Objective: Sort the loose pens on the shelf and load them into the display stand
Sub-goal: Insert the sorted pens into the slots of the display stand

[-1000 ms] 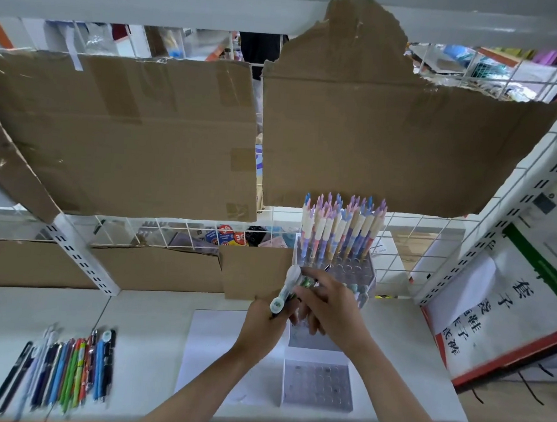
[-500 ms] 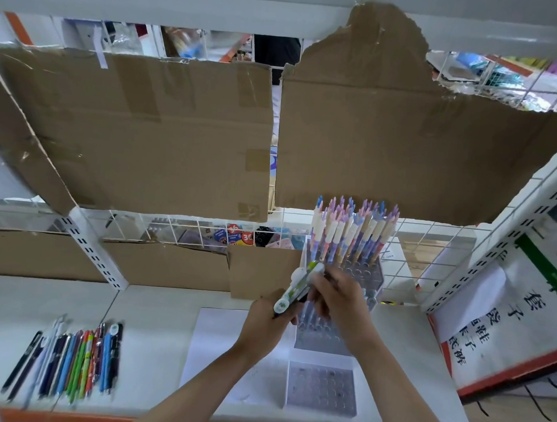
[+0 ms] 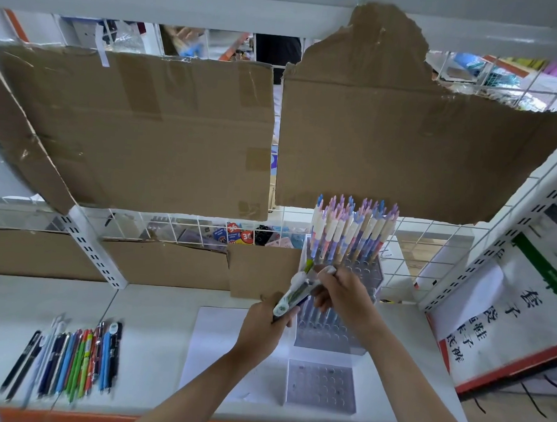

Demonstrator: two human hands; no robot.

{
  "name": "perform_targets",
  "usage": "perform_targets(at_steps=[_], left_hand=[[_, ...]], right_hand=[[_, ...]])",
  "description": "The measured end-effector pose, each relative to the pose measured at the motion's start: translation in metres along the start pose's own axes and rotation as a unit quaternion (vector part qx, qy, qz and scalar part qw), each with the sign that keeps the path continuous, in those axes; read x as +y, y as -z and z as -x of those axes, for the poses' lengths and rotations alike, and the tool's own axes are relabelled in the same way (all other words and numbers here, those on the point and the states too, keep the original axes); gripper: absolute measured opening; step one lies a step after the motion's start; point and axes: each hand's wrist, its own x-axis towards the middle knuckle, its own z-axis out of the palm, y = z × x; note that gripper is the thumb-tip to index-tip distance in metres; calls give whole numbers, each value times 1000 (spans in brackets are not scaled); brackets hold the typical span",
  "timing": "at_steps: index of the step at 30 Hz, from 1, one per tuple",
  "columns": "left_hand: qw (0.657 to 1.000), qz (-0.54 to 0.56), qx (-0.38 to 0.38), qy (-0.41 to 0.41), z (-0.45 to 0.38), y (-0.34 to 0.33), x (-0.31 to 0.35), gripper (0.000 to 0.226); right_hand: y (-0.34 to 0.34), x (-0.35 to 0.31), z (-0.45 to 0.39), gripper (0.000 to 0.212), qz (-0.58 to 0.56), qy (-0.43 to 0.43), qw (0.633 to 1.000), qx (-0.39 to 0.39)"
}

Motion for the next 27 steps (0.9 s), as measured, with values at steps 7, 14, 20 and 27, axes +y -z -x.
perform_targets(at_steps=[7,14,20,27], left_hand=[[999,32,17,-4,-4,13,-2,8],[995,71,65,32,2,22,-15,24],[993,100,54,4,5,20,-7,7],[994,91,56,9,8,23,-8,19]], right_hand=[[11,-7,3,19,-10,72,986,150],[6,34,3,11,275,101,951,95],[-15,49,0,11,285,95,952,55],[-31,70,-11,12,327,35,944,15]])
